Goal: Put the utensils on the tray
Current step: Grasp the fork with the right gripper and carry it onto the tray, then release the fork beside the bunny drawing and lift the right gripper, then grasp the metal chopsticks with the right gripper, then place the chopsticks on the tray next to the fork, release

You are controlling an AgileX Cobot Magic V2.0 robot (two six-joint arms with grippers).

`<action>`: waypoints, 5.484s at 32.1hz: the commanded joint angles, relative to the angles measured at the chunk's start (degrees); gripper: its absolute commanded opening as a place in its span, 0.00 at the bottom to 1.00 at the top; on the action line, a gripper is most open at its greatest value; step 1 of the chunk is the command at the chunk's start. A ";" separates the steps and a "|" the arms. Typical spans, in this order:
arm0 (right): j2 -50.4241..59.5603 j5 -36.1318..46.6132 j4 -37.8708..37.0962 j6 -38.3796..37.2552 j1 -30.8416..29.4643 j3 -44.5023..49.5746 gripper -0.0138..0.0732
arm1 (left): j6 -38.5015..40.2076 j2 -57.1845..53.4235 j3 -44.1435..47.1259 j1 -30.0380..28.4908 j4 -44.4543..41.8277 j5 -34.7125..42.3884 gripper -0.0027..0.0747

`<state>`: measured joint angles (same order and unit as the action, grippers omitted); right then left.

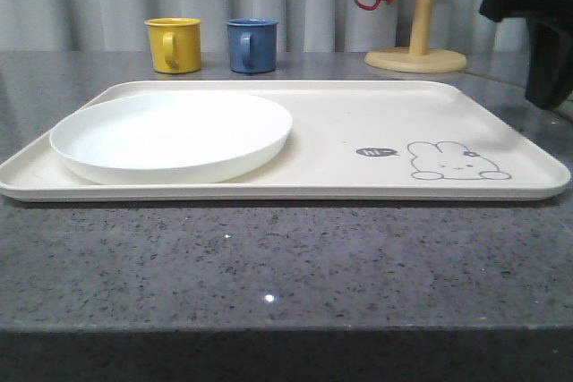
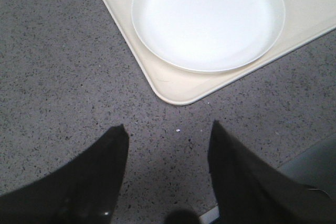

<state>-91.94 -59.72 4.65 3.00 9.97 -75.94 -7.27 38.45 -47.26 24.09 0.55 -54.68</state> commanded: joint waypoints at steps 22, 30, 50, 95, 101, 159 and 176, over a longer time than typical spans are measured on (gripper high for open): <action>-9.21 3.75 -3.26 -33.65 17.96 -12.37 0.18 | 0.67 0.13 -1.44 0.42 0.05 3.58 0.50; -9.71 6.37 -2.95 -35.04 17.96 -12.37 0.28 | 0.67 0.13 -1.44 0.42 0.05 3.58 0.50; -4.22 3.45 -12.68 -31.91 17.90 -12.25 0.48 | 0.67 0.13 -1.44 0.42 0.05 3.63 0.50; -2.88 -6.15 -3.70 -4.75 -11.26 -1.39 0.48 | 0.67 0.13 -1.44 0.42 0.05 3.53 0.50; -3.42 -4.88 -3.40 -4.75 -11.26 -1.45 0.47 | 0.67 0.13 -1.44 0.42 0.05 3.53 0.50; -2.14 3.60 5.03 -14.61 7.72 -4.46 0.48 | 0.67 0.13 -1.44 0.42 0.05 3.64 0.50; 7.06 -7.61 -9.75 -10.45 -4.43 -3.55 0.48 | 0.67 0.13 -1.44 0.42 0.05 3.54 0.50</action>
<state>-87.60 -65.62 -2.61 -10.65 9.93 -78.58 -7.27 38.45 -47.26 24.09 0.55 -54.68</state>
